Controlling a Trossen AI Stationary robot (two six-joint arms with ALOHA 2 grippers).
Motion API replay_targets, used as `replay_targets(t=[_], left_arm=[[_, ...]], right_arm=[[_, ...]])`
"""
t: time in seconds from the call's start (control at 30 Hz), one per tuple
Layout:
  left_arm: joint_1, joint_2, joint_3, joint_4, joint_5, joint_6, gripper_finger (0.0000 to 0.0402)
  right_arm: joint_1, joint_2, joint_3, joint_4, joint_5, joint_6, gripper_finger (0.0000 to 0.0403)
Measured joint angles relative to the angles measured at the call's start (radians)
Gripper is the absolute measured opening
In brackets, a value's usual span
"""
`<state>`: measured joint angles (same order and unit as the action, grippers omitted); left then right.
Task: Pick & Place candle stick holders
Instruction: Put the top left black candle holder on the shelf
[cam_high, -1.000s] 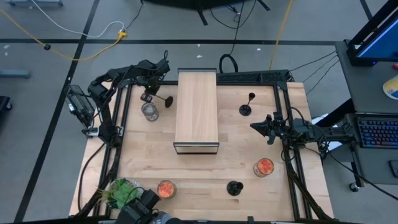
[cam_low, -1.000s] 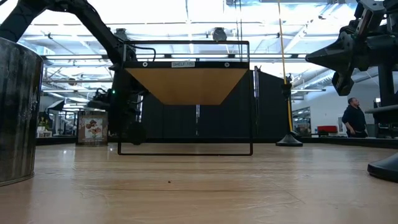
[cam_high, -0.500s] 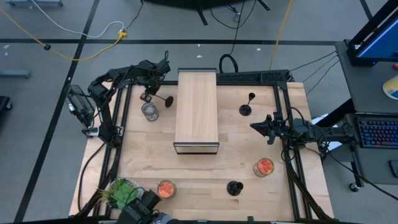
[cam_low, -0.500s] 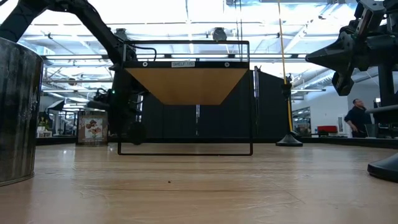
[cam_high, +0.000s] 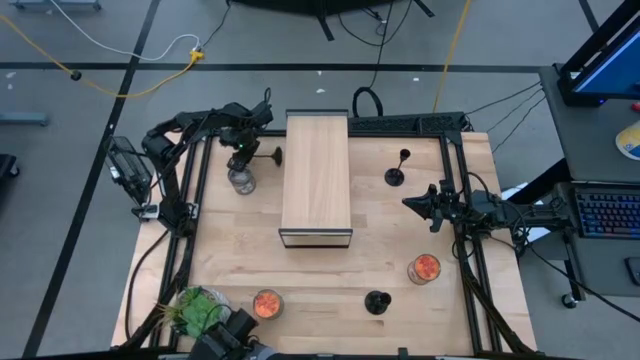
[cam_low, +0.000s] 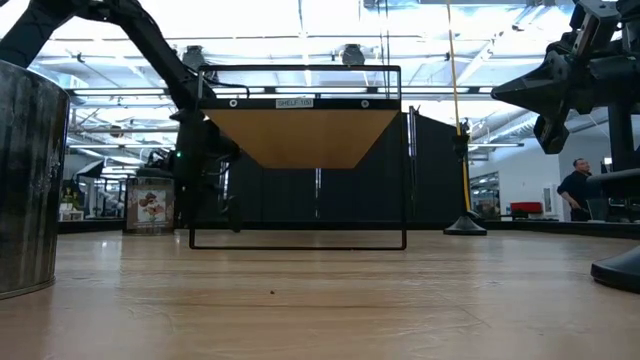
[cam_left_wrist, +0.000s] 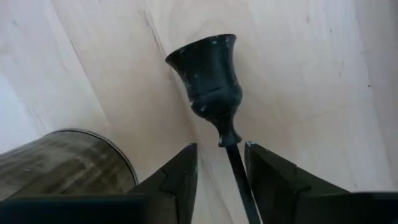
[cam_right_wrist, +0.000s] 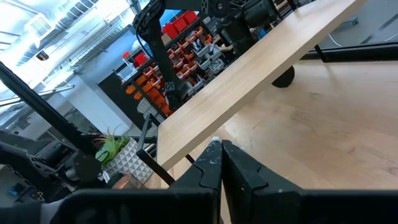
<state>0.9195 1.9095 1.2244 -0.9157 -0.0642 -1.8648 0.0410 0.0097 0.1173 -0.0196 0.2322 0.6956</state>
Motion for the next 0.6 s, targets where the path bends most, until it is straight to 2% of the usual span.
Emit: replay_targets(t=[0.1, 0.17, 0.37, 0.6], left_arm=[[0.000, -0.001, -0.003, 0.011, -0.007, 0.001, 0.0139], [-0.001, -0.002, -0.003, 0.019, -0.023, 0.005, 0.0122], [-0.002, -0.002, -0.002, 0.048, -0.056, 0.077, 0.0020], [-0.005, -0.004, -0.003, 0.074, -0.097, 0.142, 0.0017]], right_arm=[[0.000, 0.000, 0.000, 0.000, 0.001, 0.000, 0.0000], [0.000, 0.000, 0.000, 0.000, 0.001, 0.000, 0.0000], [0.000, 0.000, 0.000, 0.000, 0.001, 0.000, 0.0000], [0.000, 0.000, 0.000, 0.000, 0.000, 0.000, 0.0000]])
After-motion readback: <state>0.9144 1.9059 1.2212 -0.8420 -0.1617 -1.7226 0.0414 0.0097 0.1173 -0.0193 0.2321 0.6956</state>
